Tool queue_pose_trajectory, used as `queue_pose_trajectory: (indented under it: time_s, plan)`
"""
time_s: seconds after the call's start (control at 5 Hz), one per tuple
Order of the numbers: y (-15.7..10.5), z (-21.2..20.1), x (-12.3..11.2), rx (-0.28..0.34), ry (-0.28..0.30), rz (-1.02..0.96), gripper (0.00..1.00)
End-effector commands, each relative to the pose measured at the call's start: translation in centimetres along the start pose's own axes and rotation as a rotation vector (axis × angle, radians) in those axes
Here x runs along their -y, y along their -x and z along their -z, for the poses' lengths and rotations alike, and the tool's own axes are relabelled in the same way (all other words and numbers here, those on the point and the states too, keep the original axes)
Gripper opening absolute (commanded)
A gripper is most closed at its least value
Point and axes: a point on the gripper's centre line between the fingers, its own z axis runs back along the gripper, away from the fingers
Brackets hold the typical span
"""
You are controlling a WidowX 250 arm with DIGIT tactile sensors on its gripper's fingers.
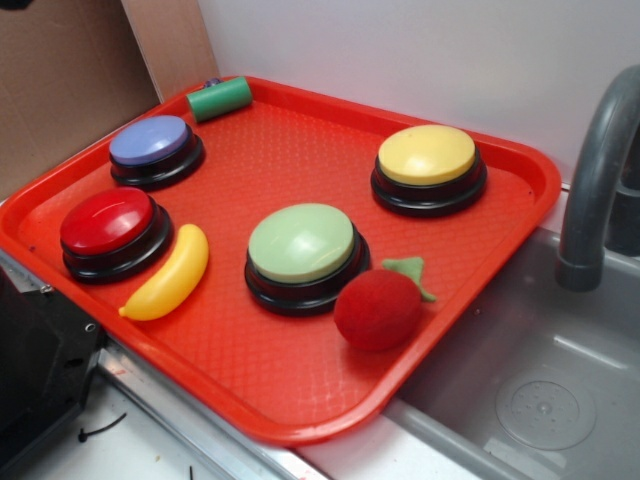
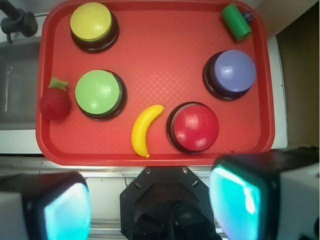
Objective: Push the purple button.
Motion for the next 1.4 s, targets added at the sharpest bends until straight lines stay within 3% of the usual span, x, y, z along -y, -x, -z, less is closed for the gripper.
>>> queue_pose_trajectory:
  time_s: [0.0, 0.2, 0.4, 0.6, 0.8, 1.0, 1.2]
  plan:
    - [0.0, 0.0, 0.0, 0.000, 0.000, 0.000, 1.00]
    - [-4.8, 4.1, -5.0, -0.045, -0.084, -0.229, 1.00]
    - [-6.8, 7.3, -10.6, 0.002, -0.105, -0.348, 1.00]
    - [-7.8, 10.1, -13.6, 0.054, -0.158, -0.360, 1.00]
    - [-8.9, 14.2, -15.7, 0.074, -0.134, -0.207, 1.00]
    - [-9.1, 16.1, -15.8, 0.089, -0.107, -0.088, 1.00]
    - [-9.8, 17.9, -16.3, 0.015, -0.100, -0.055, 1.00]
